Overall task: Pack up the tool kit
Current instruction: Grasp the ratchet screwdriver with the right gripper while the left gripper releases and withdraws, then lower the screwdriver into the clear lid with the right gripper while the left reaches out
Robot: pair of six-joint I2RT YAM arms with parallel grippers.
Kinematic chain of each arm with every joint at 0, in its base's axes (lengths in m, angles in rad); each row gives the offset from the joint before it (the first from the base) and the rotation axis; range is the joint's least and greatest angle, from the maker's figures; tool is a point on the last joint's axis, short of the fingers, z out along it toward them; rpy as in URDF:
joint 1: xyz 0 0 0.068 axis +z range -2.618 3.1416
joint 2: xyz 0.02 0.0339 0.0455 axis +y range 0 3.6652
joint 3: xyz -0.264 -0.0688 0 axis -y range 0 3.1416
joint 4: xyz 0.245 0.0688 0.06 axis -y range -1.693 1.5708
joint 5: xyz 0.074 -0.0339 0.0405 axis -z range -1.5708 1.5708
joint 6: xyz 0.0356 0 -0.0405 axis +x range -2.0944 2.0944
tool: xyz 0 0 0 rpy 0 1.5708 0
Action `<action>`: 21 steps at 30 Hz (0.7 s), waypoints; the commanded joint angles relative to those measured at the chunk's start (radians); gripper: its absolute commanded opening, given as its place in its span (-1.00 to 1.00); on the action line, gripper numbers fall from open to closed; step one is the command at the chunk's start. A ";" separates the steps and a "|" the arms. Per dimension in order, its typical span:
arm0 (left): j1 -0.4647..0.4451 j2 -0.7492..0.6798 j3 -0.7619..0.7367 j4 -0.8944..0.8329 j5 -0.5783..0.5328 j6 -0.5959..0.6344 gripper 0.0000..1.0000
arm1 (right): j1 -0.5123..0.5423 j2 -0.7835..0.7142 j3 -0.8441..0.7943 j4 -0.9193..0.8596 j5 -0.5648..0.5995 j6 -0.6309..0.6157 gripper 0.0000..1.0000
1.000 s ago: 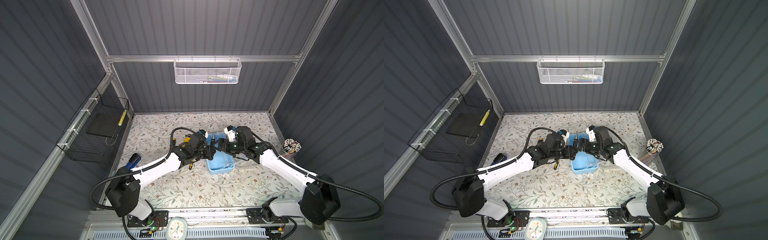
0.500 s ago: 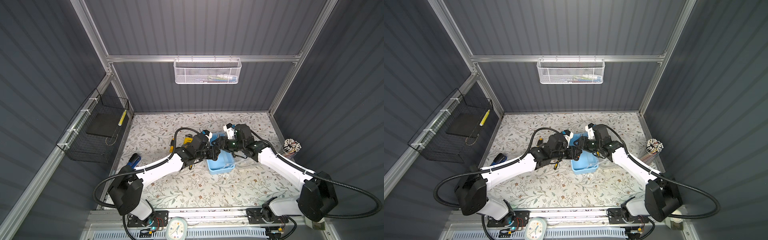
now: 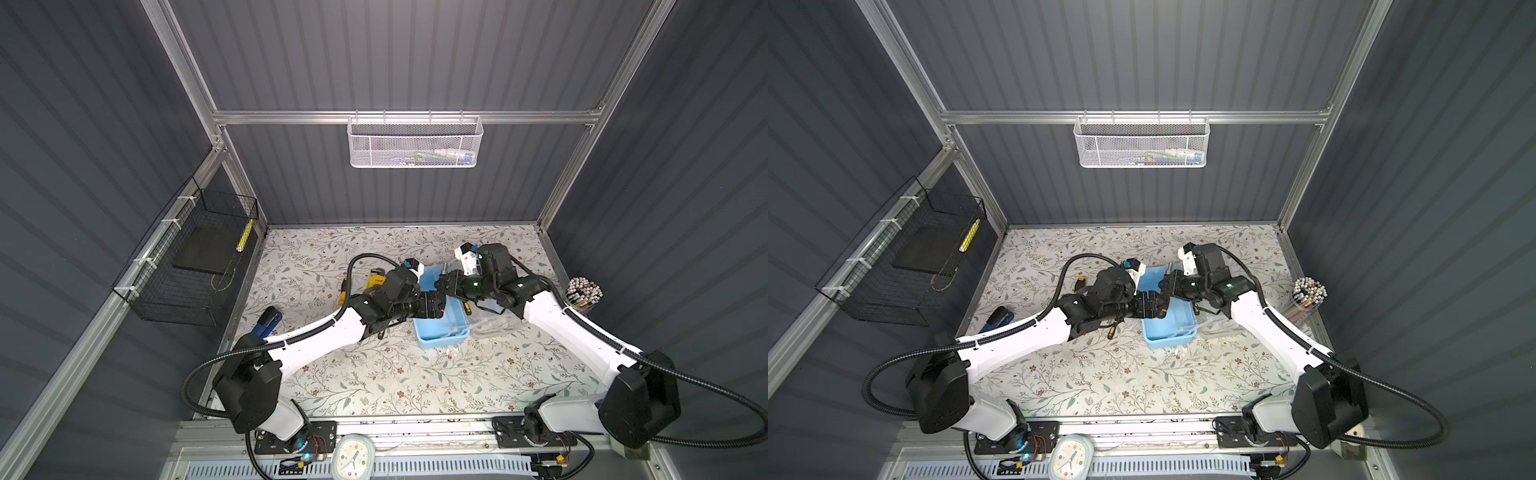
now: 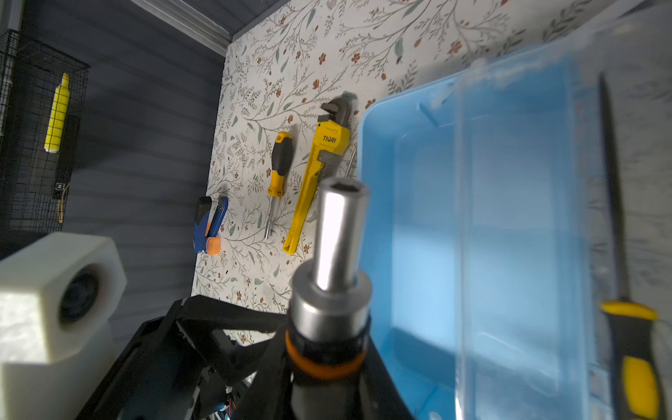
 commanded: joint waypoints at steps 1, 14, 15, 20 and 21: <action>0.007 -0.086 0.003 -0.146 -0.146 0.051 0.81 | -0.068 -0.059 0.107 -0.184 0.122 -0.154 -0.87; 0.209 -0.042 -0.084 -0.464 -0.241 0.099 0.77 | -0.143 0.146 0.366 -0.546 0.452 -0.484 -0.91; 0.209 -0.038 -0.085 -0.465 -0.244 0.104 0.76 | -0.142 0.154 0.366 -0.545 0.467 -0.490 -0.89; 0.212 -0.019 -0.105 -0.440 -0.223 0.111 0.69 | -0.128 0.213 0.369 -0.557 0.512 -0.540 -0.90; 0.213 -0.012 -0.106 -0.436 -0.215 0.111 0.68 | -0.128 0.223 0.370 -0.555 0.517 -0.549 -0.90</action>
